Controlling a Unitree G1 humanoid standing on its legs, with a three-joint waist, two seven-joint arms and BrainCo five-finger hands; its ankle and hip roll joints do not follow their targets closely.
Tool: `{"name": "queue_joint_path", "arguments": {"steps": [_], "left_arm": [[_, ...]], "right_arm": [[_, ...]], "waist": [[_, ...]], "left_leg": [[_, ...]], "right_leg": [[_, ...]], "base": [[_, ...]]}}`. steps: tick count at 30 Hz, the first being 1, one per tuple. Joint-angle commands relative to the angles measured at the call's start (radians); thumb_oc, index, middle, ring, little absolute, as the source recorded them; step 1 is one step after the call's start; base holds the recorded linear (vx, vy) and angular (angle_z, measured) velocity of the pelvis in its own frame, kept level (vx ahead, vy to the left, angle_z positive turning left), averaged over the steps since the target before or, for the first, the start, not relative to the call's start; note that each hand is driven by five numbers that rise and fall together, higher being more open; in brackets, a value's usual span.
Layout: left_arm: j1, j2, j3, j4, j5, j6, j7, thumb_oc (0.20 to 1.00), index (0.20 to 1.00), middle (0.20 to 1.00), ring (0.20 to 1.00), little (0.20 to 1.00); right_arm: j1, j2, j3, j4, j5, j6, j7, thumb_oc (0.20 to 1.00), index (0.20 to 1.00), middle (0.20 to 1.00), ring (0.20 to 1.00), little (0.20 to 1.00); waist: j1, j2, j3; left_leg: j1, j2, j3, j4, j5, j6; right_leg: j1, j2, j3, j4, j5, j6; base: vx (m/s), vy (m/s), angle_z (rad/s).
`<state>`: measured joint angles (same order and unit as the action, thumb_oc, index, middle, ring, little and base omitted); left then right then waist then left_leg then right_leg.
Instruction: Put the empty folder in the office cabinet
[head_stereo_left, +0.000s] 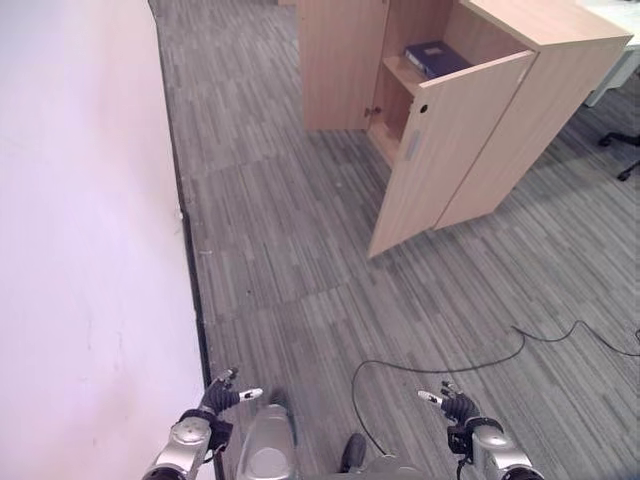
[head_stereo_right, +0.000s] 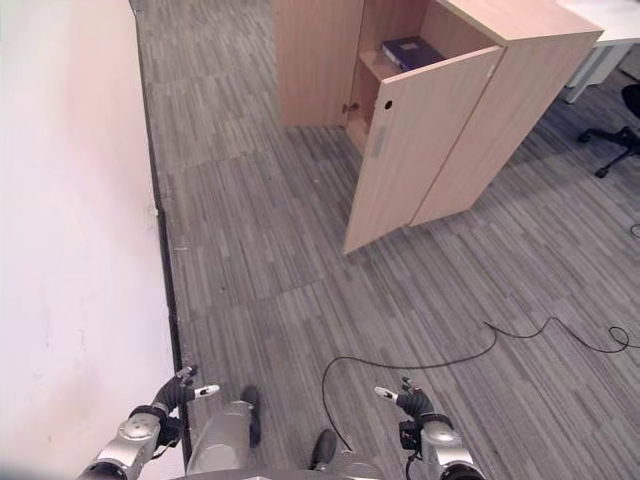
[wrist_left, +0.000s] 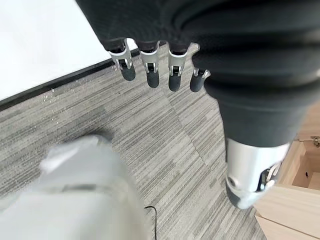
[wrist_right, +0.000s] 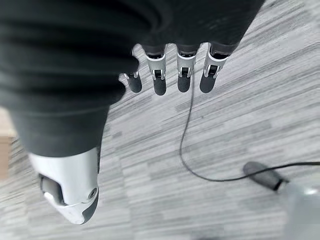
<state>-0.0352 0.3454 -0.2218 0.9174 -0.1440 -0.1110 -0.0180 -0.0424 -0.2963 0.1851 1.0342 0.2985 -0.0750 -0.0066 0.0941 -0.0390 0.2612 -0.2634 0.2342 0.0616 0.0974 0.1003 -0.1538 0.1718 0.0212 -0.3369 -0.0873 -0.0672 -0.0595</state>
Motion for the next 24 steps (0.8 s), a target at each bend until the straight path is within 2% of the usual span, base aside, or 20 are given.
{"name": "queue_joint_path", "arguments": {"steps": [1,3,6,10,11,14,16,17,18,19,21,22,23,24], "left_arm": [[-0.008,0.002,-0.009,-0.013,-0.029,-0.02,0.016,1.0,1.0,1.0,1.0,1.0],[-0.015,0.011,0.002,0.005,-0.03,-0.022,0.027,1.0,1.0,1.0,1.0,1.0],[-0.004,0.017,0.019,0.016,-0.034,-0.023,0.029,1.0,1.0,1.0,1.0,1.0],[0.01,0.032,0.026,0.002,-0.03,-0.024,0.026,1.0,1.0,1.0,1.0,1.0],[0.011,0.056,0.023,-0.003,-0.021,-0.021,0.022,1.0,1.0,1.0,1.0,1.0],[0.012,0.065,0.019,-0.009,-0.018,-0.02,0.019,1.0,1.0,1.0,1.0,1.0],[0.014,0.074,0.011,-0.024,-0.012,-0.021,0.015,1.0,1.0,1.0,1.0,1.0],[0.017,0.077,0.005,-0.037,-0.015,-0.022,0.013,1.0,1.0,1.0,1.0,1.0],[0.017,0.077,0.005,-0.037,-0.015,-0.022,0.013,1.0,1.0,1.0,1.0,1.0],[0.016,0.085,0.008,-0.057,-0.024,-0.023,0.011,1.0,1.0,1.0,1.0,1.0],[0.016,0.093,0.01,-0.069,-0.028,-0.023,0.009,1.0,1.0,1.0,1.0,1.0],[0.016,0.094,0.01,-0.069,-0.028,-0.023,0.009,1.0,1.0,1.0,1.0,1.0],[0.025,0.104,0.016,-0.093,-0.034,-0.023,0.009,1.0,1.0,1.0,1.0,1.0],[0.025,0.104,0.017,-0.094,-0.035,-0.023,0.009,1.0,1.0,1.0,1.0,1.0]], "right_arm": [[-0.007,-0.045,0.0,-0.029,0.046,-0.03,-0.018,1.0,1.0,1.0,1.0,1.0],[-0.029,-0.04,0.006,-0.014,0.052,-0.031,-0.025,1.0,1.0,1.0,1.0,1.0],[-0.034,-0.029,0.013,-0.008,0.047,-0.033,-0.02,1.0,1.0,1.0,1.0,1.0],[-0.027,-0.01,0.012,-0.011,0.048,-0.036,-0.018,1.0,1.0,1.0,1.0,1.0],[-0.021,0.02,0.011,-0.013,0.055,-0.035,-0.016,1.0,1.0,1.0,1.0,1.0],[-0.018,0.03,0.006,-0.013,0.061,-0.035,-0.016,1.0,1.0,1.0,1.0,1.0],[-0.013,0.045,-0.001,-0.026,0.072,-0.029,-0.011,1.0,1.0,1.0,1.0,1.0],[-0.013,0.053,-0.005,-0.038,0.078,-0.028,-0.008,1.0,1.0,1.0,1.0,1.0],[-0.012,0.053,-0.005,-0.038,0.078,-0.028,-0.008,1.0,1.0,1.0,1.0,1.0],[-0.024,0.056,-0.011,-0.042,0.079,-0.026,-0.008,1.0,1.0,1.0,1.0,1.0],[-0.037,0.062,-0.021,-0.038,0.084,-0.022,-0.005,1.0,1.0,1.0,1.0,1.0],[-0.038,0.062,-0.022,-0.038,0.084,-0.022,-0.005,1.0,1.0,1.0,1.0,1.0],[-0.045,0.066,-0.035,-0.04,0.093,-0.023,-0.006,1.0,1.0,1.0,1.0,1.0],[-0.045,0.066,-0.035,-0.04,0.093,-0.023,-0.006,1.0,1.0,1.0,1.0,1.0]], "waist": [[0.031,0.023,-0.016],[0.049,0.019,-0.014],[0.067,0.019,-0.033],[0.08,0.013,-0.05],[0.09,-0.014,-0.062],[0.09,-0.029,-0.07],[0.082,-0.046,-0.08],[0.074,-0.059,-0.086],[0.075,-0.057,-0.09],[0.075,-0.062,-0.096],[0.073,-0.057,-0.099],[0.074,-0.058,-0.099],[0.075,-0.043,-0.093],[0.076,-0.044,-0.092]], "left_leg": [[-0.004,0.061,-0.027,-0.026,0.101,-0.006],[-0.028,0.106,-0.037,-0.119,0.125,-0.017],[-0.004,0.13,-0.038,-0.14,0.139,-0.028],[0.005,0.136,-0.025,-0.125,0.168,-0.041],[-0.008,0.12,-0.025,-0.065,0.16,-0.025],[-0.013,0.102,-0.022,-0.043,0.145,-0.015],[-0.017,0.059,-0.014,-0.009,0.104,0.013],[-0.014,0.016,-0.004,0.018,0.06,0.045],[-0.018,0.017,-0.003,0.019,0.061,0.046],[-0.022,-0.016,0.009,0.039,0.02,0.074],[-0.013,-0.046,0.024,0.058,-0.021,0.103],[-0.014,-0.048,0.025,0.06,-0.023,0.104],[0.015,-0.063,0.044,0.071,-0.058,0.128],[0.015,-0.064,0.045,0.072,-0.059,0.129]], "right_leg": [[0.083,-0.04,0.058,0.077,-0.138,0.117],[0.113,-0.045,0.101,0.089,-0.168,0.133],[0.144,-0.047,0.147,0.094,-0.191,0.149],[0.144,-0.06,0.162,0.128,-0.206,0.16],[0.129,-0.087,0.164,0.171,-0.197,0.186],[0.115,-0.105,0.157,0.195,-0.18,0.203],[0.071,-0.145,0.16,0.257,-0.117,0.235],[0.024,-0.18,0.171,0.325,-0.051,0.26],[0.02,-0.179,0.173,0.323,-0.048,0.261],[-0.025,-0.197,0.181,0.39,0.019,0.286],[-0.065,-0.215,0.173,0.468,0.097,0.308],[-0.067,-0.217,0.174,0.47,0.096,0.31],[-0.103,-0.242,0.128,0.558,0.169,0.316],[-0.105,-0.244,0.13,0.562,0.167,0.317]], "base": [[0.19,0.11,-0.29],[0.26,0.171,-0.36],[0.32,0.242,-0.7],[0.22,0.264,-0.54],[0.2,0.269,-0.06],[0.16,0.256,0.11],[0.14,0.377,0.07],[0.13,0.376,-0.04],[0.17,0.523,0.03],[0.11,0.375,0.1],[0.13,0.377,0.02],[0.16,0.358,-0.07],[0.1,0.228,0.0],[0.19,0.487,0.0]]}}
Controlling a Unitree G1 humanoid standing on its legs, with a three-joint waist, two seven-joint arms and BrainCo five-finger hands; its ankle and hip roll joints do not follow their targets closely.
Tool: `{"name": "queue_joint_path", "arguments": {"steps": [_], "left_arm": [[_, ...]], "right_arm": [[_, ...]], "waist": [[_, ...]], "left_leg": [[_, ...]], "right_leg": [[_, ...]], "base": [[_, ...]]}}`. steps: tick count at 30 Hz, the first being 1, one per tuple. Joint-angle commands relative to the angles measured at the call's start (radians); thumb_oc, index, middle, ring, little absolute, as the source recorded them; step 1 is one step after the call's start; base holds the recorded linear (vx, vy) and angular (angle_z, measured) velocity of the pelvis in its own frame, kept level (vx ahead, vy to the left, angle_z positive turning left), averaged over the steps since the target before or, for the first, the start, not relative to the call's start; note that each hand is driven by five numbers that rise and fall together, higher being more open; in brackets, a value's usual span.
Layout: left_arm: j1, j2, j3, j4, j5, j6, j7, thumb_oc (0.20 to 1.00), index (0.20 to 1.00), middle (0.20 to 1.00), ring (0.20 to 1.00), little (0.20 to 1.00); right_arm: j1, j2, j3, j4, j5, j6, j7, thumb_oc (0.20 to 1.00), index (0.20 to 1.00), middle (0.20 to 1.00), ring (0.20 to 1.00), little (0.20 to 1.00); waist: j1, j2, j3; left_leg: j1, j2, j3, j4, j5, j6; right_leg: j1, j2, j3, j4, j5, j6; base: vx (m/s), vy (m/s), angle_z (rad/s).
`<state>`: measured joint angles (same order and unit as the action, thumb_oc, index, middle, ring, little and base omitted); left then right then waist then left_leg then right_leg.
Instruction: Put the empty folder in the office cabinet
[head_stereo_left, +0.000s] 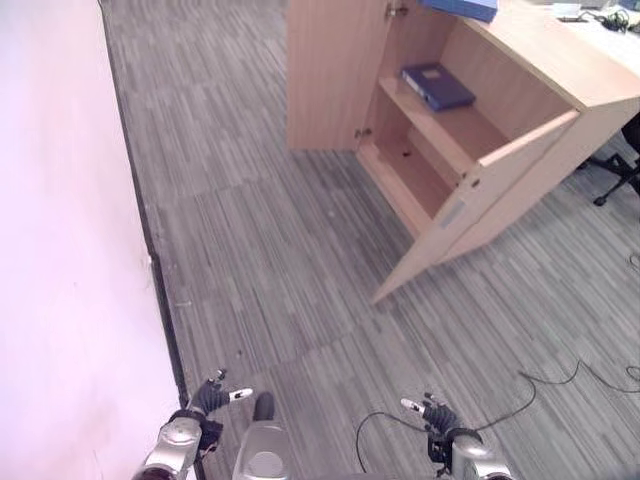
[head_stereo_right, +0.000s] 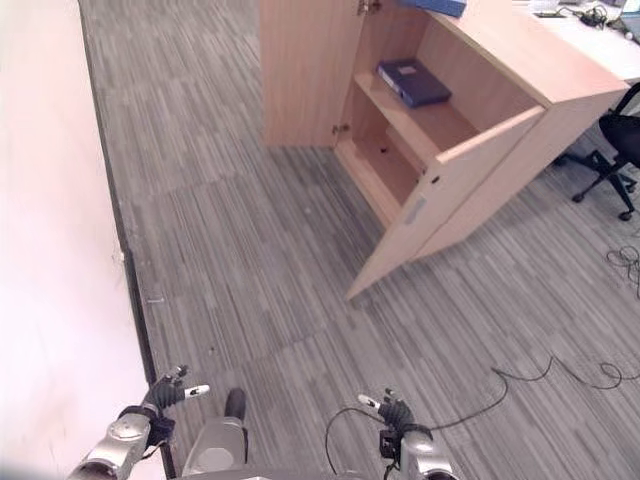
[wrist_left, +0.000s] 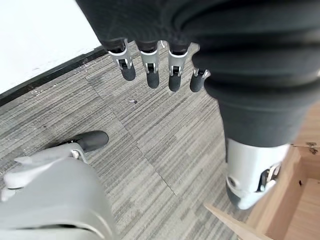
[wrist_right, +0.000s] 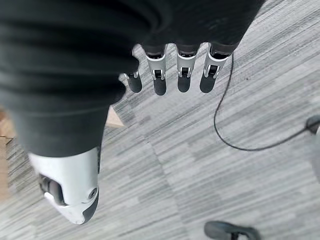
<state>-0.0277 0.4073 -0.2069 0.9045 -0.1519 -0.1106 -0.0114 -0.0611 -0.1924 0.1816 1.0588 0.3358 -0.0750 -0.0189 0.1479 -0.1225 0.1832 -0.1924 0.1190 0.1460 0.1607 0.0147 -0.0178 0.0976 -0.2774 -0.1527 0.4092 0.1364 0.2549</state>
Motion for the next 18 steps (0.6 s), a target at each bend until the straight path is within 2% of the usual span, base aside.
{"name": "queue_joint_path", "arguments": {"steps": [1,3,4,5,6,7,8,9,10,12,13,14,15,16,18], "left_arm": [[0.028,0.052,0.014,-0.103,-0.036,-0.024,0.008,1.0,1.0,1.0,1.0,1.0],[0.022,0.046,0.019,-0.101,-0.034,-0.024,0.011,1.0,1.0,1.0,1.0,1.0],[0.021,0.041,0.021,-0.097,-0.029,-0.026,0.01,1.0,1.0,1.0,1.0,1.0],[0.021,0.041,0.021,-0.097,-0.029,-0.026,0.01,1.0,1.0,1.0,1.0,1.0],[0.02,0.038,0.023,-0.09,-0.02,-0.025,0.011,1.0,1.0,1.0,1.0,1.0],[0.02,0.037,0.023,-0.089,-0.02,-0.026,0.011,1.0,1.0,1.0,1.0,1.0],[0.022,0.036,0.022,-0.089,-0.016,-0.025,0.01,1.0,1.0,1.0,1.0,1.0],[0.02,0.032,0.014,-0.088,-0.006,-0.023,0.002,1.0,1.0,1.0,1.0,1.0],[0.021,0.032,0.014,-0.088,-0.006,-0.023,0.002,1.0,1.0,1.0,1.0,1.0],[0.009,0.018,0.006,-0.062,0.018,-0.019,0.0,1.0,1.0,1.0,1.0,1.0],[0.009,0.017,0.006,-0.061,0.019,-0.019,0.0,1.0,1.0,1.0,1.0,1.0],[0.008,0.006,0.0,-0.059,0.029,-0.025,-0.001,1.0,1.0,1.0,1.0,1.0],[0.008,0.005,0.0,-0.058,0.029,-0.025,-0.001,1.0,1.0,1.0,1.0,1.0],[0.022,-0.008,-0.004,-0.074,0.028,-0.03,-0.006,1.0,1.0,1.0,1.0,1.0],[0.027,-0.016,-0.001,-0.074,0.025,-0.028,-0.008,1.0,1.0,1.0,1.0,1.0]], "right_arm": [[-0.039,-0.036,-0.039,-0.077,0.061,-0.028,0.001,1.0,1.0,1.0,1.0,1.0],[-0.048,-0.038,-0.044,-0.096,0.062,-0.03,-0.002,1.0,1.0,1.0,1.0,1.0],[-0.046,-0.041,-0.052,-0.102,0.063,-0.031,-0.004,1.0,1.0,1.0,1.0,1.0],[-0.046,-0.041,-0.052,-0.102,0.063,-0.031,-0.004,1.0,1.0,1.0,1.0,1.0],[-0.043,-0.044,-0.061,-0.107,0.064,-0.034,-0.007,1.0,1.0,1.0,1.0,1.0],[-0.042,-0.044,-0.061,-0.108,0.064,-0.034,-0.007,1.0,1.0,1.0,1.0,1.0],[-0.036,-0.049,-0.07,-0.11,0.064,-0.036,-0.01,1.0,1.0,1.0,1.0,1.0],[-0.027,-0.057,-0.087,-0.106,0.064,-0.037,-0.017,1.0,1.0,1.0,1.0,1.0],[-0.026,-0.057,-0.087,-0.106,0.064,-0.037,-0.017,1.0,1.0,1.0,1.0,1.0],[-0.014,-0.061,-0.105,-0.081,0.07,-0.035,-0.025,1.0,1.0,1.0,1.0,1.0],[-0.013,-0.061,-0.105,-0.082,0.07,-0.034,-0.025,1.0,1.0,1.0,1.0,1.0],[0.0,-0.067,-0.11,-0.08,0.07,-0.035,-0.025,1.0,1.0,1.0,1.0,1.0],[0.0,-0.067,-0.11,-0.08,0.07,-0.035,-0.025,1.0,1.0,1.0,1.0,1.0],[0.029,-0.076,-0.116,-0.079,0.075,-0.035,-0.022,1.0,1.0,1.0,1.0,1.0],[0.034,-0.08,-0.117,-0.076,0.076,-0.036,-0.025,1.0,1.0,1.0,1.0,1.0]], "waist": [[0.021,0.075,0.004],[-0.002,0.093,0.032],[-0.01,0.101,0.038],[-0.011,0.101,0.039],[-0.015,0.103,0.041],[-0.018,0.102,0.044],[-0.023,0.098,0.049],[-0.03,0.093,0.057],[-0.03,0.093,0.062],[-0.047,0.092,0.061],[-0.047,0.094,0.062],[-0.061,0.095,0.065],[-0.06,0.095,0.065],[-0.078,0.097,0.05],[-0.08,0.105,0.042]], "left_leg": [[-0.005,0.044,-0.022,-0.005,0.001,0.017],[0.046,0.013,-0.025,-0.024,-0.014,0.032],[0.066,0.002,-0.022,-0.035,-0.019,0.037],[0.067,0.002,-0.022,-0.035,-0.019,0.037],[0.088,-0.01,-0.01,-0.044,-0.03,0.038],[0.091,-0.012,-0.012,-0.044,-0.031,0.038],[0.115,-0.025,-0.004,-0.052,-0.047,0.037],[0.16,-0.046,0.006,-0.069,-0.066,0.026],[0.169,-0.046,0.005,-0.068,-0.071,0.025],[0.21,-0.054,0.016,-0.077,-0.102,0.007],[0.215,-0.053,0.016,-0.077,-0.106,0.006],[0.228,-0.058,0.032,-0.074,-0.102,0.008],[0.228,-0.058,0.032,-0.074,-0.101,0.008],[0.242,-0.065,0.036,-0.067,-0.114,0.002],[0.251,-0.062,0.047,-0.067,-0.117,-0.002]], "right_leg": [[-0.092,0.053,-0.114,0.181,-0.014,0.004],[-0.165,0.105,-0.124,0.222,-0.057,0.0],[-0.187,0.123,-0.151,0.201,-0.065,0.006],[-0.186,0.122,-0.152,0.202,-0.065,0.006],[-0.204,0.114,-0.197,0.173,-0.067,0.007],[-0.2,0.112,-0.2,0.175,-0.071,0.007],[-0.196,0.077,-0.263,0.124,-0.086,-0.001],[-0.196,0.03,-0.391,0.003,-0.133,-0.059],[-0.189,0.029,-0.391,0.008,-0.14,-0.058],[-0.196,0.003,-0.444,-0.077,-0.133,-0.06],[-0.193,0.003,-0.444,-0.075,-0.136,-0.058],[-0.192,-0.007,-0.448,-0.081,-0.104,-0.071],[-0.19,-0.007,-0.448,-0.083,-0.103,-0.071],[-0.153,0.027,-0.405,-0.152,-0.129,-0.095],[-0.14,0.03,-0.41,-0.167,-0.131,-0.102]], "base": [[0.13,0.376,-0.09],[0.17,0.386,-0.33],[0.1,0.176,-0.36],[0.11,0.126,-0.16],[0.06,0.055,0.09],[0.15,0.091,0.18],[0.25,0.077,0.22],[0.25,0.075,0.07],[0.22,0.047,-0.04],[0.2,0.009,-0.03],[0.17,0.014,0.12],[0.02,0.01,0.11],[0.11,-0.014,0.21],[0.13,-0.025,0.18],[0.08,-0.014,-0.1]]}}
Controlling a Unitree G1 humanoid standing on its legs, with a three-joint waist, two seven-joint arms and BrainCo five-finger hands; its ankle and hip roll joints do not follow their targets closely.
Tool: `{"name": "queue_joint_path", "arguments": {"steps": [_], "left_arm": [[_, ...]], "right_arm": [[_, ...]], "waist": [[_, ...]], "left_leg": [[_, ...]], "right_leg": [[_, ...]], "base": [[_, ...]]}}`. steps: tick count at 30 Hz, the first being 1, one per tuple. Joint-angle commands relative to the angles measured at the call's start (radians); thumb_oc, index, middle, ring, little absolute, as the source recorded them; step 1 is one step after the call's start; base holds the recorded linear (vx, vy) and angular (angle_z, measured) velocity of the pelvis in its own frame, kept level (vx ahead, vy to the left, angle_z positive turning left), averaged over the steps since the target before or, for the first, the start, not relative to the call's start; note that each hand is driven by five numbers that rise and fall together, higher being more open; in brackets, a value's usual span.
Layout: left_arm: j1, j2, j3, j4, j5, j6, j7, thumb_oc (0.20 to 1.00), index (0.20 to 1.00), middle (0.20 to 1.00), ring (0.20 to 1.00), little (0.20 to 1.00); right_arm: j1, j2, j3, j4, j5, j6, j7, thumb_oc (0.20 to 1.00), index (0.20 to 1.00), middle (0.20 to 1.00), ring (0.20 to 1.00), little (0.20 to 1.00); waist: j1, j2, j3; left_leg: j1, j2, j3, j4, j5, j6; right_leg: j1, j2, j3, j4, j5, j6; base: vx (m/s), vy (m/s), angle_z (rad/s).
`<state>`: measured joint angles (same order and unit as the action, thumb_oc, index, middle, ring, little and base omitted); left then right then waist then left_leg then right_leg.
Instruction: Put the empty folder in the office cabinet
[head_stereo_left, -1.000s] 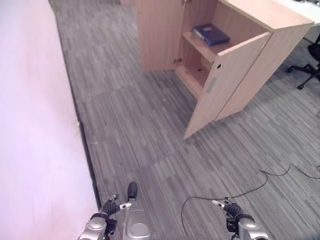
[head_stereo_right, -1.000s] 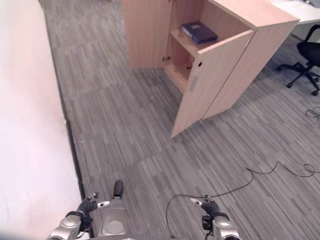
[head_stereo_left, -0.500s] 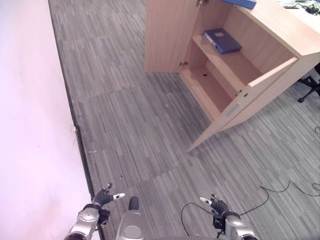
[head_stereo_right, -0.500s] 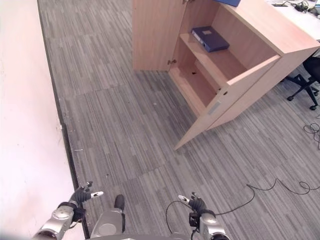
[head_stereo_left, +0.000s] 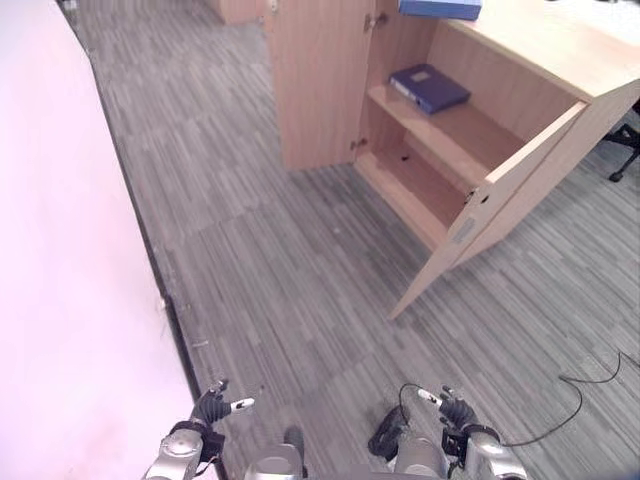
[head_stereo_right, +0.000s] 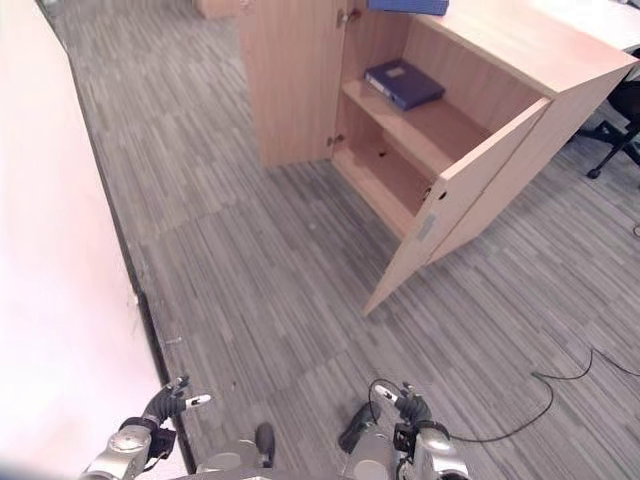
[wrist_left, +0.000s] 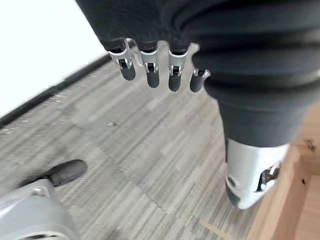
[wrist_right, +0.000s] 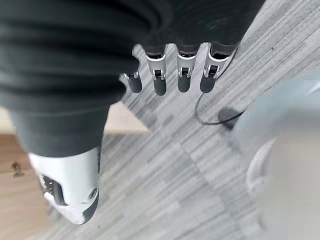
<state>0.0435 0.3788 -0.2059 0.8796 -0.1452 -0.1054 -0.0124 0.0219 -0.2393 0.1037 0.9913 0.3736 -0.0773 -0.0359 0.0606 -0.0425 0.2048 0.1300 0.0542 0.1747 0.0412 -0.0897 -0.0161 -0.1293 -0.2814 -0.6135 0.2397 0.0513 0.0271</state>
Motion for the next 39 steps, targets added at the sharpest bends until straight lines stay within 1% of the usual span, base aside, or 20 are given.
{"name": "queue_joint_path", "arguments": {"steps": [1,5,8,9,11,12,14,15,18,19,20,23,26,27,30,31,34,36,38,39], "left_arm": [[-0.044,0.012,-0.002,-0.049,0.019,-0.034,-0.007,1.0,1.0,1.0,1.0,1.0],[-0.018,-0.024,-0.003,-0.064,0.005,-0.032,-0.012,1.0,1.0,1.0,1.0,1.0],[-0.019,-0.032,-0.009,-0.07,-0.007,-0.031,-0.009,1.0,1.0,1.0,1.0,1.0],[-0.021,-0.04,-0.013,-0.073,-0.012,-0.031,-0.01,1.0,1.0,1.0,1.0,1.0],[-0.022,-0.043,-0.015,-0.073,-0.013,-0.031,-0.009,1.0,1.0,1.0,1.0,1.0],[-0.025,-0.053,-0.019,-0.067,-0.018,-0.034,-0.003,1.0,1.0,1.0,1.0,1.0],[-0.028,-0.057,-0.022,-0.067,-0.023,-0.036,0.0,1.0,1.0,1.0,1.0,1.0],[-0.03,-0.061,-0.028,-0.073,-0.035,-0.037,0.005,1.0,1.0,1.0,1.0,1.0],[-0.023,-0.059,-0.029,-0.08,-0.034,-0.033,0.008,1.0,1.0,1.0,1.0,1.0],[-0.024,-0.062,-0.026,-0.071,-0.04,-0.033,0.018,1.0,1.0,1.0,1.0,1.0],[-0.024,-0.062,-0.026,-0.071,-0.04,-0.033,0.018,1.0,1.0,1.0,1.0,1.0],[-0.039,-0.061,-0.024,-0.041,-0.046,-0.037,0.035,1.0,1.0,1.0,1.0,1.0],[-0.049,-0.055,-0.022,-0.031,-0.052,-0.037,0.042,1.0,1.0,1.0,1.0,1.0],[-0.052,-0.053,-0.019,-0.021,-0.058,-0.042,0.047,1.0,1.0,1.0,1.0,1.0],[-0.052,-0.053,-0.02,-0.016,-0.066,-0.047,0.051,1.0,1.0,1.0,1.0,1.0],[-0.057,-0.054,-0.026,-0.008,-0.071,-0.049,0.052,1.0,1.0,1.0,1.0,1.0],[-0.063,-0.05,-0.036,-0.011,-0.07,-0.044,0.048,1.0,1.0,1.0,1.0,1.0],[-0.088,-0.041,-0.058,-0.016,-0.061,-0.042,0.045,1.0,1.0,1.0,1.0,1.0],[-0.104,-0.026,-0.066,-0.02,-0.049,-0.044,0.044,1.0,1.0,1.0,1.0,1.0],[-0.114,-0.018,-0.07,-0.019,-0.039,-0.043,0.046,1.0,1.0,1.0,1.0,1.0]], "right_arm": [[-0.048,-0.033,-0.039,-0.008,0.038,-0.034,-0.008,1.0,1.0,1.0,1.0,1.0],[-0.022,-0.051,-0.043,-0.009,0.034,-0.032,-0.005,1.0,1.0,1.0,1.0,1.0],[-0.02,-0.069,-0.046,-0.02,0.041,-0.036,-0.006,1.0,1.0,1.0,1.0,1.0],[-0.021,-0.078,-0.05,-0.023,0.047,-0.039,-0.007,1.0,1.0,1.0,1.0,1.0],[-0.02,-0.083,-0.052,-0.021,0.048,-0.04,-0.008,1.0,1.0,1.0,1.0,1.0],[-0.021,-0.095,-0.052,-0.017,0.052,-0.041,-0.008,1.0,1.0,1.0,1.0,1.0],[-0.023,-0.102,-0.053,-0.011,0.054,-0.04,-0.009,1.0,1.0,1.0,1.0,1.0],[-0.024,-0.11,-0.055,-0.004,0.057,-0.039,-0.012,1.0,1.0,1.0,1.0,1.0],[-0.022,-0.115,-0.051,-0.003,0.057,-0.04,-0.013,1.0,1.0,1.0,1.0,1.0],[-0.029,-0.117,-0.041,0.002,0.054,-0.042,-0.015,1.0,1.0,1.0,1.0,1.0],[-0.029,-0.117,-0.041,0.002,0.054,-0.042,-0.015,1.0,1.0,1.0,1.0,1.0],[-0.042,-0.118,-0.03,0.01,0.052,-0.044,-0.022,1.0,1.0,1.0,1.0,1.0],[-0.05,-0.115,-0.024,0.014,0.057,-0.041,-0.022,1.0,1.0,1.0,1.0,1.0],[-0.058,-0.112,-0.019,0.021,0.06,-0.041,-0.02,1.0,1.0,1.0,1.0,1.0],[-0.066,-0.115,-0.011,0.033,0.056,-0.04,-0.015,1.0,1.0,1.0,1.0,1.0],[-0.078,-0.116,-0.006,0.035,0.049,-0.036,-0.011,1.0,1.0,1.0,1.0,1.0],[-0.077,-0.116,-0.021,0.033,0.047,-0.032,-0.011,1.0,1.0,1.0,1.0,1.0],[-0.069,-0.107,-0.051,0.029,0.061,-0.028,-0.016,1.0,1.0,1.0,1.0,1.0],[-0.05,-0.084,-0.07,0.029,0.072,-0.022,-0.015,1.0,1.0,1.0,1.0,1.0],[-0.041,-0.049,-0.08,0.033,0.088,-0.017,-0.014,1.0,1.0,1.0,1.0,1.0]], "waist": [[0.007,0.025,0.02],[-0.018,0.057,-0.006],[-0.028,0.061,0.002],[-0.033,0.066,0.011],[-0.034,0.07,0.015],[-0.034,0.079,0.026],[-0.037,0.085,0.032],[-0.041,0.088,0.037],[-0.036,0.087,0.033],[-0.029,0.101,0.03],[-0.029,0.101,0.029],[-0.015,0.117,0.04],[-0.005,0.114,0.045],[0.001,0.114,0.044],[0.007,0.115,0.036],[0.004,0.114,0.021],[-0.007,0.109,0.011],[-0.02,0.095,-0.002],[-0.028,0.067,-0.021],[-0.033,0.035,-0.026]], "left_leg": [[-0.071,0.003,0.018,0.053,-0.013,-0.004],[-0.046,0.044,0.063,0.091,-0.032,-0.037],[-0.08,0.08,0.084,0.184,-0.032,-0.071],[-0.107,0.104,0.098,0.259,-0.03,-0.095],[-0.122,0.118,0.096,0.309,-0.012,-0.114],[-0.147,0.137,0.071,0.386,0.048,-0.147],[-0.162,0.15,0.052,0.399,0.072,-0.157],[-0.18,0.178,0.023,0.355,0.095,-0.156],[-0.181,0.189,-0.052,0.196,0.09,-0.138],[-0.193,0.199,-0.136,0.091,0.144,-0.144],[-0.194,0.199,-0.136,0.09,0.145,-0.144],[-0.256,0.271,-0.247,-0.036,0.24,-0.159],[-0.266,0.3,-0.275,-0.063,0.258,-0.161],[-0.265,0.316,-0.334,-0.059,0.272,-0.172],[-0.262,0.32,-0.404,-0.029,0.273,-0.188],[-0.25,0.318,-0.445,-0.009,0.248,-0.202],[-0.259,0.319,-0.41,0.015,0.233,-0.203],[-0.263,0.309,-0.348,0.014,0.217,-0.201],[-0.247,0.271,-0.315,0.006,0.172,-0.186],[-0.234,0.214,-0.279,0.024,0.131,-0.153]], "right_leg": [[0.087,0.034,0.05,0.003,-0.046,0.126],[0.137,0.061,0.05,-0.072,-0.064,0.101],[0.159,0.079,0.065,-0.107,-0.085,0.083],[0.177,0.095,0.072,-0.129,-0.098,0.066],[0.188,0.103,0.077,-0.14,-0.105,0.056],[0.218,0.125,0.098,-0.167,-0.12,0.04],[0.23,0.133,0.105,-0.177,-0.126,0.034],[0.234,0.127,0.118,-0.184,-0.132,0.035],[0.231,0.124,0.163,-0.182,-0.139,0.055],[0.225,0.135,0.206,-0.171,-0.151,0.064],[0.224,0.135,0.205,-0.171,-0.15,0.064],[0.238,0.142,0.29,-0.133,-0.193,0.08],[0.228,0.135,0.336,-0.083,-0.224,0.084],[0.218,0.142,0.381,-0.049,-0.24,0.092],[0.192,0.142,0.417,-0.011,-0.25,0.103],[0.176,0.129,0.439,0.006,-0.257,0.123],[0.166,0.094,0.436,0.028,-0.254,0.141],[0.172,0.044,0.413,0.031,-0.235,0.169],[0.175,0.002,0.415,0.037,-0.204,0.197],[0.164,-0.036,0.443,0.059,-0.122,0.223]], "base": [[0.07,-0.018,-0.32],[0.13,-0.096,-0.3],[0.01,-0.082,-0.2],[0.0,-0.115,-0.3],[0.01,-0.074,-0.27],[0.03,-0.019,-0.12],[0.03,0.031,-0.08],[0.05,0.104,-0.2],[0.14,0.169,-0.26],[0.16,0.171,-0.39],[0.18,0.195,-0.44],[0.21,0.229,-0.62],[0.16,0.212,-0.71],[0.13,0.243,-0.86],[0.1,0.246,-0.61],[0.11,0.449,-0.69],[0.06,0.33,-0.22],[0.1,0.377,0.26],[0.19,0.481,0.42],[0.22,0.646,0.28]]}}
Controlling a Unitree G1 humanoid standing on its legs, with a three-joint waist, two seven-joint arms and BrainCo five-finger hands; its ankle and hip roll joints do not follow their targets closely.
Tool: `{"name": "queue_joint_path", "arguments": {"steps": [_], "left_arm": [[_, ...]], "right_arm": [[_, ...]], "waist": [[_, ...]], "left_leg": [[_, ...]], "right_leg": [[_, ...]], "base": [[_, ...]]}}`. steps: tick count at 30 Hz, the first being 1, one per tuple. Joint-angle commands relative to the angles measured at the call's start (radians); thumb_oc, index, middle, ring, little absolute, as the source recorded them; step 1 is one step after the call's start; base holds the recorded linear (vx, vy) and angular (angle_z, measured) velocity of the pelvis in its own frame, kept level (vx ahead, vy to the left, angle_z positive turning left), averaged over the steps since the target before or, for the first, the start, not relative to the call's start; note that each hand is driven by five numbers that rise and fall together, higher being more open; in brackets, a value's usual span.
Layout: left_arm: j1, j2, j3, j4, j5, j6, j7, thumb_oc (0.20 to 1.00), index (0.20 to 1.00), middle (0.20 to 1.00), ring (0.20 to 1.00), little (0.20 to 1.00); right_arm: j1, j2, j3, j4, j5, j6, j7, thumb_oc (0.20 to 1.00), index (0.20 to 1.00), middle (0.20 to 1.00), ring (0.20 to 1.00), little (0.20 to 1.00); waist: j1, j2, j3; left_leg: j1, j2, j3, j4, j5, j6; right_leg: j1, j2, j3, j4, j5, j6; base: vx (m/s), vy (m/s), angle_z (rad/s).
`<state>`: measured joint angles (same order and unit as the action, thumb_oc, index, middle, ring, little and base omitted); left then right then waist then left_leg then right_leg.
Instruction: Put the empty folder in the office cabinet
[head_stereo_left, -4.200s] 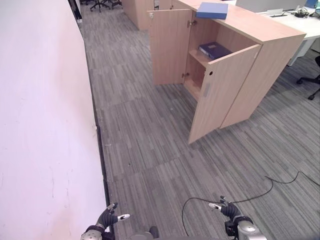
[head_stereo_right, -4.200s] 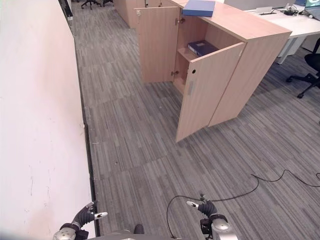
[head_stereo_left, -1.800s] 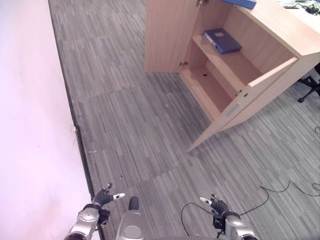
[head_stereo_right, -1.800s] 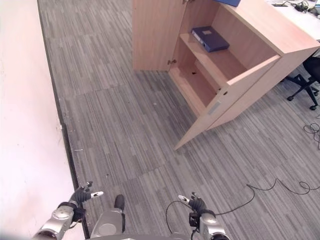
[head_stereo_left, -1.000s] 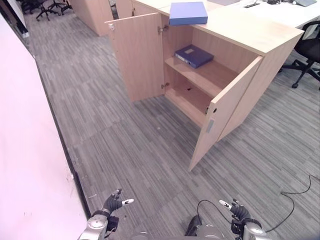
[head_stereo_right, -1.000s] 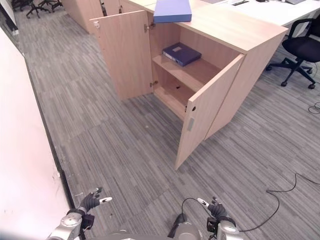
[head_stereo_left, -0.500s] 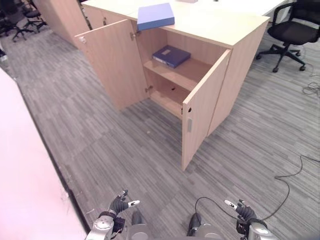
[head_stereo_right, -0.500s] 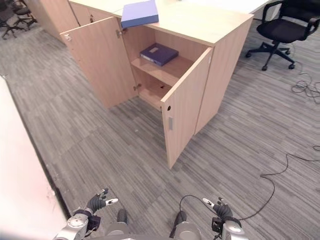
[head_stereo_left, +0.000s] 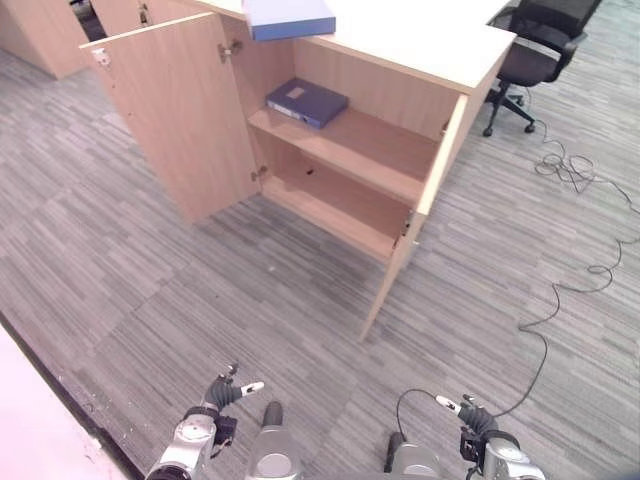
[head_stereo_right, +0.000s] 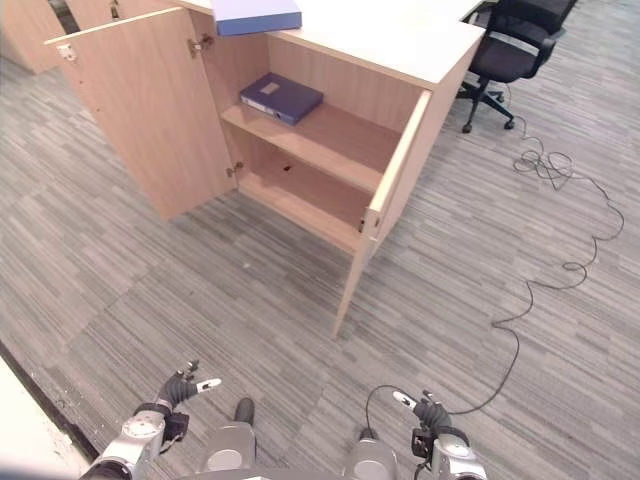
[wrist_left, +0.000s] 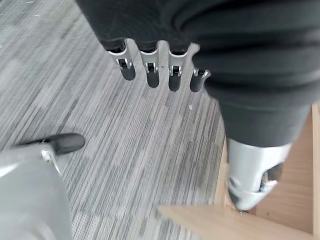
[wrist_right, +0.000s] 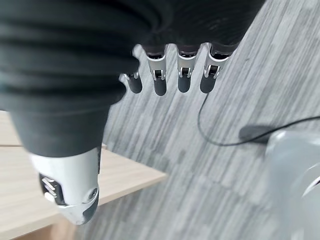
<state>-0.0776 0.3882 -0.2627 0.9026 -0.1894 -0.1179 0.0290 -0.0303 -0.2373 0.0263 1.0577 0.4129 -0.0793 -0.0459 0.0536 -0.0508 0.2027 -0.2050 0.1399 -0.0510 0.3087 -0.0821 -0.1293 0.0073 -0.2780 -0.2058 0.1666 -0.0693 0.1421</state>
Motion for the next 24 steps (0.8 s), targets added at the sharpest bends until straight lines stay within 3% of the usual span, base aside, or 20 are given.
{"name": "queue_joint_path", "arguments": {"steps": [1,2,3,4,5,6,8,9,10,12,13,14,15,16,17,18,19,21,23,24], "left_arm": [[0.015,-0.005,-0.009,-0.058,0.01,-0.03,0.001,1.0,1.0,1.0,1.0,1.0],[0.015,-0.004,-0.009,-0.058,0.01,-0.03,0.001,1.0,1.0,1.0,1.0,1.0],[0.035,0.014,-0.001,-0.101,0.012,-0.029,-0.009,1.0,1.0,1.0,1.0,1.0],[0.045,0.022,0.004,-0.117,0.008,-0.028,-0.011,1.0,1.0,1.0,1.0,1.0],[0.057,0.029,0.01,-0.136,0.006,-0.026,-0.015,1.0,1.0,1.0,1.0,1.0],[0.086,0.04,0.018,-0.166,0.012,-0.02,-0.027,1.0,1.0,1.0,1.0,1.0],[0.103,0.042,0.026,-0.182,0.014,-0.015,-0.036,1.0,1.0,1.0,1.0,1.0],[0.117,0.038,0.034,-0.184,0.024,-0.011,-0.045,1.0,1.0,1.0,1.0,1.0],[0.117,0.037,0.035,-0.184,0.025,-0.011,-0.045,1.0,1.0,1.0,1.0,1.0],[0.124,0.023,0.044,-0.18,0.023,-0.002,-0.045,1.0,1.0,1.0,1.0,1.0],[0.124,0.023,0.044,-0.18,0.023,-0.002,-0.045,1.0,1.0,1.0,1.0,1.0],[0.129,0.014,0.051,-0.181,0.023,0.0,-0.044,1.0,1.0,1.0,1.0,1.0],[0.123,0.001,0.039,-0.173,0.027,-0.003,-0.048,1.0,1.0,1.0,1.0,1.0],[0.135,-0.02,0.038,-0.167,0.022,-0.007,-0.053,1.0,1.0,1.0,1.0,1.0],[0.143,-0.036,0.03,-0.181,-0.005,-0.008,-0.06,1.0,1.0,1.0,1.0,1.0],[0.141,-0.041,0.029,-0.186,-0.019,-0.007,-0.06,1.0,1.0,1.0,1.0,1.0],[0.136,-0.06,0.024,-0.179,-0.037,-0.009,-0.053,1.0,1.0,1.0,1.0,1.0],[0.13,-0.066,0.019,-0.174,-0.038,-0.013,-0.046,1.0,1.0,1.0,1.0,1.0],[0.132,-0.07,0.019,-0.17,-0.044,-0.015,-0.04,1.0,1.0,1.0,1.0,1.0],[0.132,-0.071,0.019,-0.17,-0.044,-0.015,-0.04,1.0,1.0,1.0,1.0,1.0]], "right_arm": [[0.002,-0.023,-0.001,-0.028,0.056,-0.01,-0.001,1.0,1.0,1.0,1.0,1.0],[0.002,-0.023,-0.001,-0.028,0.056,-0.01,-0.001,1.0,1.0,1.0,1.0,1.0],[0.0,-0.001,-0.008,-0.035,0.073,-0.01,0.002,1.0,1.0,1.0,1.0,1.0],[-0.001,0.004,-0.006,-0.038,0.078,-0.012,0.003,1.0,1.0,1.0,1.0,1.0],[0.0,0.01,-0.005,-0.041,0.078,-0.011,0.005,1.0,1.0,1.0,1.0,1.0],[-0.001,0.014,0.002,-0.051,0.074,-0.013,0.009,1.0,1.0,1.0,1.0,1.0],[-0.003,0.015,0.006,-0.053,0.07,-0.01,0.013,1.0,1.0,1.0,1.0,1.0],[-0.013,0.014,0.011,-0.051,0.067,-0.007,0.02,1.0,1.0,1.0,1.0,1.0],[-0.013,0.014,0.012,-0.05,0.067,-0.008,0.02,1.0,1.0,1.0,1.0,1.0],[-0.016,0.01,0.018,-0.046,0.063,-0.014,0.02,1.0,1.0,1.0,1.0,1.0],[-0.016,0.009,0.018,-0.046,0.063,-0.014,0.02,1.0,1.0,1.0,1.0,1.0],[-0.007,0.009,0.01,-0.041,0.062,-0.012,0.017,1.0,1.0,1.0,1.0,1.0],[0.005,-0.004,0.008,-0.036,0.071,-0.012,0.016,1.0,1.0,1.0,1.0,1.0],[0.023,-0.021,-0.001,-0.022,0.078,-0.01,0.018,1.0,1.0,1.0,1.0,1.0],[0.035,-0.046,-0.01,-0.03,0.082,-0.017,0.012,1.0,1.0,1.0,1.0,1.0],[0.032,-0.058,-0.01,-0.031,0.083,-0.018,0.01,1.0,1.0,1.0,1.0,1.0],[0.015,-0.081,-0.006,-0.025,0.083,-0.017,0.001,1.0,1.0,1.0,1.0,1.0],[0.004,-0.092,-0.006,-0.017,0.083,-0.015,-0.002,1.0,1.0,1.0,1.0,1.0],[0.003,-0.1,-0.005,-0.02,0.085,-0.014,-0.003,1.0,1.0,1.0,1.0,1.0],[0.003,-0.1,-0.005,-0.02,0.085,-0.014,-0.003,1.0,1.0,1.0,1.0,1.0]], "waist": [[-0.015,0.017,-0.016],[-0.014,0.017,-0.016],[-0.005,0.01,-0.009],[0.005,0.012,-0.005],[0.016,0.017,-0.001],[0.034,0.035,0.004],[0.033,0.038,0.007],[0.031,0.045,0.018],[0.033,0.047,0.019],[0.015,0.041,0.04],[0.014,0.042,0.041],[0.017,0.031,0.043],[-0.007,0.034,0.037],[-0.014,0.047,0.008],[-0.025,0.054,0.009],[-0.028,0.065,0.018],[-0.027,0.089,0.04],[-0.029,0.097,0.05],[-0.036,0.102,0.053],[-0.035,0.102,0.054]], "left_leg": [[0.119,0.09,-0.007,-0.227,0.091,-0.004],[0.119,0.09,-0.006,-0.227,0.091,-0.004],[0.142,0.066,0.036,-0.22,0.071,0.022],[0.159,0.058,0.065,-0.221,0.061,0.035],[0.177,0.048,0.086,-0.227,0.053,0.052],[0.218,0.023,0.128,-0.244,0.036,0.086],[0.247,0.006,0.142,-0.259,0.028,0.1],[0.281,-0.025,0.16,-0.271,0.017,0.126],[0.284,-0.023,0.162,-0.271,0.014,0.125],[0.332,-0.08,0.172,-0.272,-0.016,0.138],[0.334,-0.079,0.171,-0.272,-0.016,0.138],[0.361,-0.102,0.184,-0.259,-0.05,0.136],[0.351,-0.102,0.18,-0.222,-0.064,0.126],[0.326,-0.086,0.203,-0.164,-0.076,0.094],[0.228,-0.041,0.243,0.012,-0.05,0.036],[0.185,-0.008,0.249,0.106,-0.019,0.003],[0.151,0.004,0.208,0.184,0.049,-0.026],[0.136,0.008,0.187,0.189,0.062,-0.029],[0.133,0.053,0.188,0.136,0.069,-0.023],[0.134,0.054,0.189,0.136,0.068,-0.023]], "right_leg": [[-0.006,-0.065,0.07,0.174,0.084,0.12],[-0.007,-0.066,0.072,0.175,0.084,0.12],[-0.036,-0.089,0.058,0.217,0.2,0.12],[-0.05,-0.107,0.03,0.242,0.237,0.12],[-0.057,-0.129,-0.021,0.276,0.243,0.118],[-0.067,-0.16,-0.163,0.363,0.228,0.111],[-0.069,-0.146,-0.206,0.386,0.214,0.11],[-0.102,-0.085,-0.254,0.401,0.195,0.106],[-0.101,-0.083,-0.252,0.402,0.193,0.105],[-0.151,-0.003,-0.361,0.325,0.183,0.104],[-0.149,-0.002,-0.363,0.324,0.183,0.104],[-0.132,-0.019,-0.434,0.258,0.175,0.094],[-0.134,-0.004,-0.371,0.223,0.142,0.054],[-0.089,0.03,-0.353,0.133,0.077,0.005],[-0.036,0.04,-0.349,0.073,0.032,-0.036],[-0.03,0.054,-0.333,0.065,0.016,-0.055],[-0.02,0.07,-0.302,0.066,-0.013,-0.087],[-0.016,0.076,-0.278,0.065,-0.025,-0.092],[-0.011,0.067,-0.248,0.068,-0.037,-0.086],[-0.011,0.067,-0.247,0.068,-0.038,-0.087]], "base": [[0.15,0.496,0.0],[0.1,0.47,-0.4],[0.07,0.356,-0.55],[0.09,0.49,-0.7],[0.13,0.623,-0.87],[0.15,0.625,-0.96],[0.11,0.422,-0.83],[0.07,0.21,-0.38],[0.1,0.292,-0.23],[0.11,0.171,-0.36],[0.16,0.099,-0.24],[0.09,0.012,0.22],[0.16,-0.03,0.48],[0.03,-0.077,0.43],[-0.02,-0.089,0.1],[-0.15,0.012,-0.21],[-0.11,0.094,-0.46],[-0.03,0.105,-0.8],[0.02,0.118,-0.65],[0.03,0.203,-0.33]]}}
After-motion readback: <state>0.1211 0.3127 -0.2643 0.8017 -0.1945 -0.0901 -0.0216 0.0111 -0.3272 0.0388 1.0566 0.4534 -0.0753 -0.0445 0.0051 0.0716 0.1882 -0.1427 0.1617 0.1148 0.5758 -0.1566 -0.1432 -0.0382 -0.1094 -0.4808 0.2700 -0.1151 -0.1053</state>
